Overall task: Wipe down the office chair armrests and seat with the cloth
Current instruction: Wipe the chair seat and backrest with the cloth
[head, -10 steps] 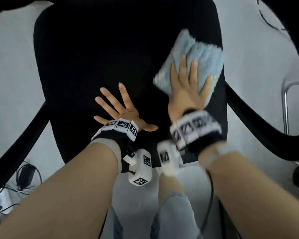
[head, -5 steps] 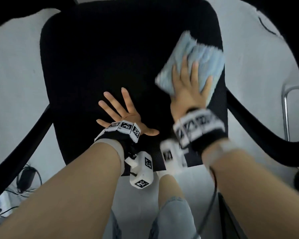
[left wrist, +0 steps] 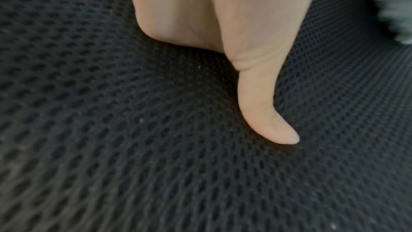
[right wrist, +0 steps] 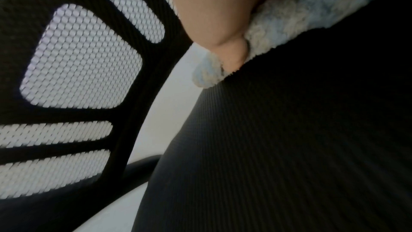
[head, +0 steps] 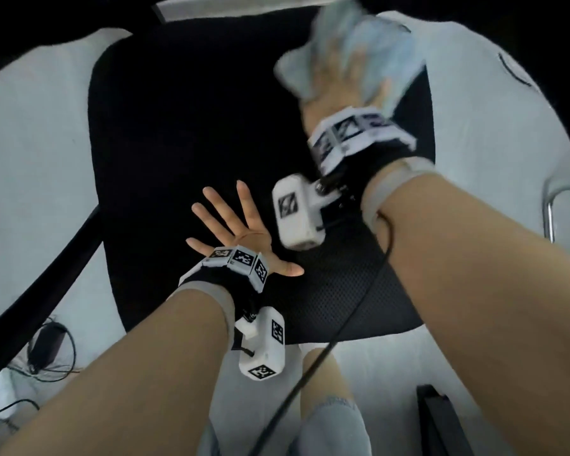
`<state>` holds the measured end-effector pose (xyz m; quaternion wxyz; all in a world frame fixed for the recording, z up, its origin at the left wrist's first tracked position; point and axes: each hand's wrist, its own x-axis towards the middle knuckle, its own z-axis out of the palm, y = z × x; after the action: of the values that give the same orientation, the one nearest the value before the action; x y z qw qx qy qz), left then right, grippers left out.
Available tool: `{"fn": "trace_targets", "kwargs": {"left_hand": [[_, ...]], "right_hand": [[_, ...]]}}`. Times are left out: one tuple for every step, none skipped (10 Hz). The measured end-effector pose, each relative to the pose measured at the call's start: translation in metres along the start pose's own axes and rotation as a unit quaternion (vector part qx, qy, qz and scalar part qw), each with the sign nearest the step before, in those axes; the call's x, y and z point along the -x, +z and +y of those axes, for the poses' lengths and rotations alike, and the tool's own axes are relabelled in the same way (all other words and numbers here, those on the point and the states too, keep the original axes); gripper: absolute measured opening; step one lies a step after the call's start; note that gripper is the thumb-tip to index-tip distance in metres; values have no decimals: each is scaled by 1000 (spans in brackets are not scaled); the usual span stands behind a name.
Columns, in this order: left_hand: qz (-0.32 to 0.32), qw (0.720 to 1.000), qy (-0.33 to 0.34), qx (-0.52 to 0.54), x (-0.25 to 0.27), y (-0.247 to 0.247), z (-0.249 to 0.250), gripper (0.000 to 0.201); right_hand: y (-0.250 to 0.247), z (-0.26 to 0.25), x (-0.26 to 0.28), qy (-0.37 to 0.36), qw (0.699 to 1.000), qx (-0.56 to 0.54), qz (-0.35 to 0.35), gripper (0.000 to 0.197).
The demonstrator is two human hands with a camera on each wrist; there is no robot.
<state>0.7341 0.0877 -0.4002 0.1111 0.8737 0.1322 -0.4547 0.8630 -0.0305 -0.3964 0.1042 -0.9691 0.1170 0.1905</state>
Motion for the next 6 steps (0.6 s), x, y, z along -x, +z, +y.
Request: {"fn": "trace_targets", "kwargs": {"left_hand": [[97,995,-7,35,-1,7,4,119],[33,999,-28,9,-2,4,5,143],[27,1000,-1,1,-3,2,-3,153],[86,996,4,12,-4,10,-1,133],[123,992,-3,7,-3,9,1,118],[36,999,-13,-21,-3,5,1,155]], "right_hand": [[21,-17,44,-255,963,76,-52,56],[18,20,53,-279,943,123,-133,61],[12,56,29,-33,983,138,-118,58],[11,56,30,60,991,113,-41,59],[23,30,68,-88,989,85,-84,71],[18,63,71,-142,986,74,-39,75]]}}
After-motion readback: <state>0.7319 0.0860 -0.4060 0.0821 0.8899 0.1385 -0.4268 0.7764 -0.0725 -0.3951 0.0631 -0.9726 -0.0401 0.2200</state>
